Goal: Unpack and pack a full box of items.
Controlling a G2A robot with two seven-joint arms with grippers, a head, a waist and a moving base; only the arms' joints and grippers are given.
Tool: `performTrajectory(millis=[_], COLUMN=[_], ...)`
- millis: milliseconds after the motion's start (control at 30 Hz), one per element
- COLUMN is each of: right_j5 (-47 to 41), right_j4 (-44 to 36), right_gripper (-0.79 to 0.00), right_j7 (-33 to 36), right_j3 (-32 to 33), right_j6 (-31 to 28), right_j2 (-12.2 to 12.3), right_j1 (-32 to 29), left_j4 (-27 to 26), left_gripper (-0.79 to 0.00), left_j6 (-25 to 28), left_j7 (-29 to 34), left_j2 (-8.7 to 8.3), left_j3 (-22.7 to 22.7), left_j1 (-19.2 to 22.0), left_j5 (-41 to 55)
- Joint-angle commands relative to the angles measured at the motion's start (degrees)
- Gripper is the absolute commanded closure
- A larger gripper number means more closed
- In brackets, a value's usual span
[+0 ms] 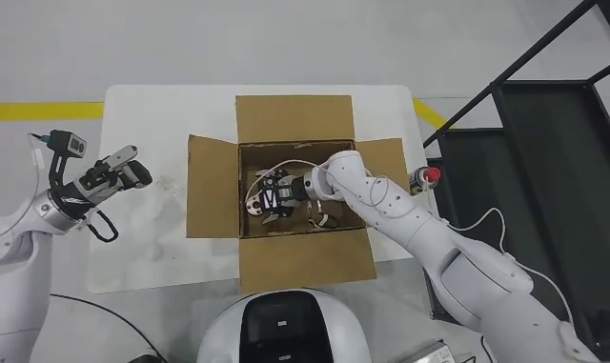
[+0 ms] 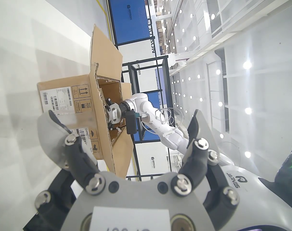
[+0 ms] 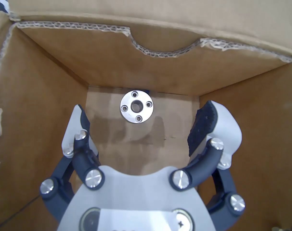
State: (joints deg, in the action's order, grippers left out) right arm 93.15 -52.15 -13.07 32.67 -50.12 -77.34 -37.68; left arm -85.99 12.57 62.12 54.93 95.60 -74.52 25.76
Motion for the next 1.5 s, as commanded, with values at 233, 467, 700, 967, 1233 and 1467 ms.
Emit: performTrajectory(millis=[233, 467, 700, 967, 1233, 1467], right_j5=[2.4, 3.4, 3.8, 4.5, 5.0, 4.0], right_j4=[9.0, 17.7, 23.6, 27.6, 30.9, 34.4], right_gripper=[-0.785, -0.785, -0.785, -0.785, -0.785, -0.785], right_j7=[-8.4, -15.1, -18.4, -18.6, -18.0, -18.1], right_j3=[-3.7, -7.0, -8.6, -10.1, -11.4, -11.3], right_j6=[0.1, 0.0, 1.6, 2.2, 2.9, 5.1], right_j2=[-2.9, -6.2, -8.8, -11.3, -13.8, -15.3], right_j1=[3.5, 5.4, 7.0, 7.7, 7.9, 8.2], left_j4=[0.0, 0.0, 0.0, 0.0, 0.0, 0.0], left_gripper=[-0.785, -0.785, -0.785, -0.785, -0.785, -0.785], left_j6=[0.0, 0.0, 0.0, 0.0, 0.0, 0.0], left_j7=[0.0, 0.0, 0.0, 0.0, 0.0, 0.0], left_j2=[0.0, 0.0, 0.0, 0.0, 0.0, 0.0], left_j3=[0.0, 0.0, 0.0, 0.0, 0.0, 0.0], left_j1=[0.0, 0.0, 0.0, 0.0, 0.0, 0.0], left_j5=[0.0, 0.0, 0.0, 0.0, 0.0, 0.0])
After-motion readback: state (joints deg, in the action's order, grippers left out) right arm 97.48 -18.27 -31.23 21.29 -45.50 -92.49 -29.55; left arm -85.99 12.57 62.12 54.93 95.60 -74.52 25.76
